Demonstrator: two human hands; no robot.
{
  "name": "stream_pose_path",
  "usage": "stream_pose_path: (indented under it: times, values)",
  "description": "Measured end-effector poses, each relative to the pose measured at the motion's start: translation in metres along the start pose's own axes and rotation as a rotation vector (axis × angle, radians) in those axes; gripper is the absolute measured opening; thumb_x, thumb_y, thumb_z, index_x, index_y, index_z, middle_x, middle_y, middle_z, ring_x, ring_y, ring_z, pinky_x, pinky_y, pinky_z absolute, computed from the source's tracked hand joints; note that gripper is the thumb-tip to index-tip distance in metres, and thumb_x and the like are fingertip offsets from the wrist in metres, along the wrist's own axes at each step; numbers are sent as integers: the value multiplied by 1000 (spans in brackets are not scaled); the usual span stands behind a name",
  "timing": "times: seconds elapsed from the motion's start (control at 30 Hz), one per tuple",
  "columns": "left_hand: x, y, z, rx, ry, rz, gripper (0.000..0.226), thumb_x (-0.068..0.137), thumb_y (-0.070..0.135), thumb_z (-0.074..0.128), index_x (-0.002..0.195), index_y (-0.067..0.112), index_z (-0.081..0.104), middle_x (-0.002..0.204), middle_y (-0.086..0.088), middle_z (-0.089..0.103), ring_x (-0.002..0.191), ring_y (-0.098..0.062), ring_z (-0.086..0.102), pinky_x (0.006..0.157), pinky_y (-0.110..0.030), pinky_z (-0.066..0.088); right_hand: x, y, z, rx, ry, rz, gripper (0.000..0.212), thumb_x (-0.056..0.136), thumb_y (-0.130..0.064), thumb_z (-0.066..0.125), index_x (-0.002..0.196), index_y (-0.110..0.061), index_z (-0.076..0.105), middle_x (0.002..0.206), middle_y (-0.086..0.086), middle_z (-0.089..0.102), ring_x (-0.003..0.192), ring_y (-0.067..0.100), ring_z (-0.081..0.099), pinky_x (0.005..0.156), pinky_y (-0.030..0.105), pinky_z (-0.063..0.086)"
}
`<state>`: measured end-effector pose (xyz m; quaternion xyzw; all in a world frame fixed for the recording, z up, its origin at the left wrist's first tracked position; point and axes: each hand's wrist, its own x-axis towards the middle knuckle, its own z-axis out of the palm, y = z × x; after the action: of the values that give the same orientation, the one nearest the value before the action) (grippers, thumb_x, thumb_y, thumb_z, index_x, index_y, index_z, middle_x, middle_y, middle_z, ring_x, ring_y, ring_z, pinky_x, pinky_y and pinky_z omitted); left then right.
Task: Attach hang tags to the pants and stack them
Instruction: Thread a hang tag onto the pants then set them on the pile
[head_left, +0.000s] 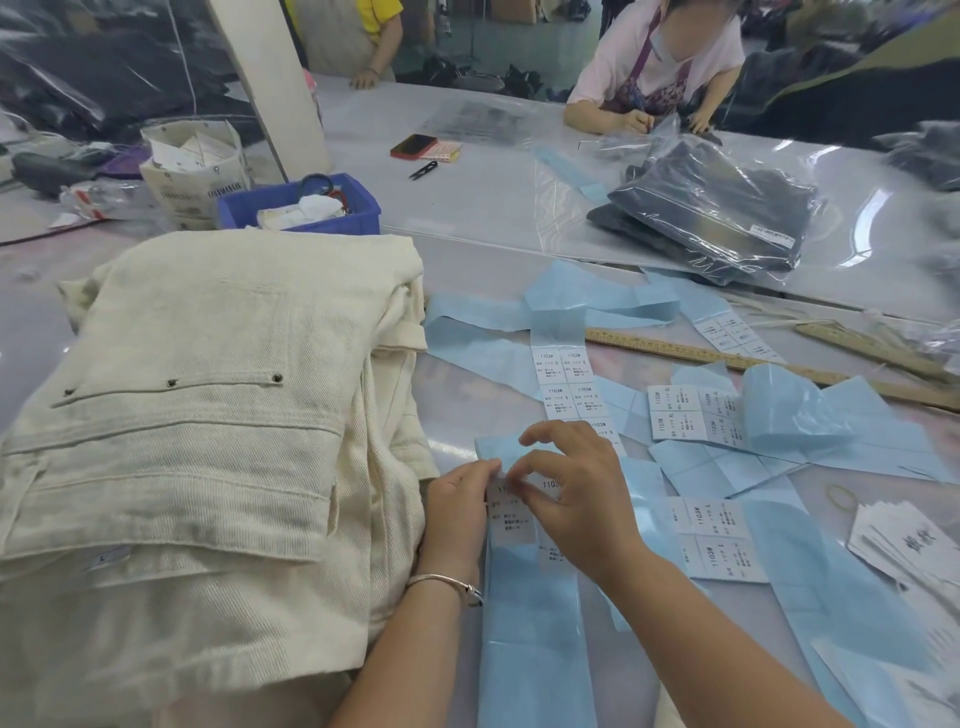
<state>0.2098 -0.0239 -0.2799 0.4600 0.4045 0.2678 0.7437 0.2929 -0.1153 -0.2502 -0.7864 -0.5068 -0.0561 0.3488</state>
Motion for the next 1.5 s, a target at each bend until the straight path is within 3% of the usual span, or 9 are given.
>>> stream_pose_path:
  times: [0.07, 0.3, 0.77, 0.93, 1.07, 1.17, 1.27, 1.37, 1.5]
  values:
    - [0, 3, 0, -46, 14, -42, 39, 87, 5, 59, 50, 17, 68, 57, 2, 64, 48, -4, 58, 43, -15, 43, 1, 0, -1, -29, -39, 17, 25, 69, -19, 85, 91, -18, 75, 107, 0, 67, 99, 26, 61, 82, 42, 45]
    - [0, 9, 4, -295, 28, -291, 22, 83, 2, 57, 64, 11, 59, 55, -1, 56, 48, -10, 52, 56, -25, 40, -3, -1, -1, -51, 128, -68, 20, 62, -11, 89, 76, -15, 75, 92, 1, 69, 83, 28, 63, 70, 40, 50]
    - [2, 6, 0, -164, 19, -279, 21, 86, 6, 57, 66, 11, 61, 57, -2, 57, 53, -15, 52, 58, -29, 39, -5, -10, -8, -137, 132, -225, 18, 67, -8, 84, 62, -21, 72, 96, 3, 69, 87, 29, 63, 72, 36, 45]
    - [4, 7, -3, -220, -1, -344, 19, 94, 15, 54, 87, 2, 67, 69, -8, 70, 54, -21, 66, 46, -23, 50, -19, -32, -39, 476, -74, 153, 11, 65, -18, 83, 65, -24, 74, 106, -10, 70, 107, 13, 59, 89, 28, 46]
    - [11, -1, 0, 1, 134, -231, 35, 99, 24, 52, 114, -8, 60, 96, -19, 66, 81, -30, 64, 75, -29, 52, -32, -27, -69, 1158, -18, 492, 17, 58, -11, 84, 71, -10, 74, 89, 13, 73, 87, 22, 68, 77, 24, 53]
    - [1, -3, 3, 460, 169, 28, 54, 93, 30, 61, 136, 2, 44, 118, -16, 58, 106, -30, 58, 89, -31, 46, -44, -15, -81, 1173, 102, 668, 11, 61, -12, 77, 72, -12, 73, 80, 15, 70, 74, 24, 63, 79, 29, 53]
    - [-24, -5, 10, 895, 162, 387, 60, 89, 29, 67, 138, 4, 43, 133, -17, 45, 127, -30, 40, 110, -36, 29, -64, -4, -93, 1118, 168, 795, 17, 77, -1, 67, 71, -16, 73, 80, 10, 69, 68, 19, 61, 81, 33, 49]
    - [-55, 3, 27, 882, 66, 602, 39, 89, 28, 67, 124, 12, 58, 125, -4, 53, 122, -21, 45, 107, -31, 33, -90, 6, -111, 1070, 214, 836, 23, 83, 2, 62, 71, -15, 72, 77, 7, 69, 65, 17, 60, 79, 34, 46]
    - [-113, 13, 70, 695, -351, 423, 9, 82, 31, 74, 90, 31, 70, 88, 12, 71, 87, 1, 64, 83, -20, 50, -128, 18, -143, 1041, 252, 864, 20, 84, 3, 62, 74, -12, 70, 75, 7, 69, 65, 15, 59, 74, 30, 47]
